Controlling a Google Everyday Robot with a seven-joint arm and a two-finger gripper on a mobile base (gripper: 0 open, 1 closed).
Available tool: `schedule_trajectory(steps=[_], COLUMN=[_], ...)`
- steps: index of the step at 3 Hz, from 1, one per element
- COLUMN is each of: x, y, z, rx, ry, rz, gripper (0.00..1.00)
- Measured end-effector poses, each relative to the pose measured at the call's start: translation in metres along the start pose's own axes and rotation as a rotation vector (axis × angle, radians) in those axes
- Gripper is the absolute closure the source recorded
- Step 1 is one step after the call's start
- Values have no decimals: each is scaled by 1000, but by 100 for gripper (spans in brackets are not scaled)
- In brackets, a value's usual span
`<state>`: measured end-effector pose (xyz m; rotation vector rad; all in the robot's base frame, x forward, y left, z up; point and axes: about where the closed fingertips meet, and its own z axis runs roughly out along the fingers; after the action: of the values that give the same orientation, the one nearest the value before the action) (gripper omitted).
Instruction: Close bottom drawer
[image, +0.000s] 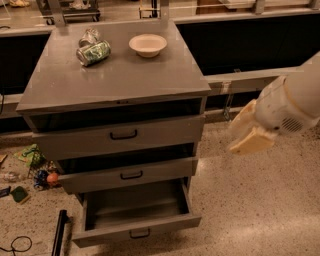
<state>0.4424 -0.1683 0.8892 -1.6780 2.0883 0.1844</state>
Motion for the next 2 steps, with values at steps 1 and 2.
schedule_trajectory(steps=[1,2], x=[-12,-18], y=[20,38], z=[72,162], rx=[-46,-89], ry=[-118,-187], rz=[-51,-136], gripper=[79,100])
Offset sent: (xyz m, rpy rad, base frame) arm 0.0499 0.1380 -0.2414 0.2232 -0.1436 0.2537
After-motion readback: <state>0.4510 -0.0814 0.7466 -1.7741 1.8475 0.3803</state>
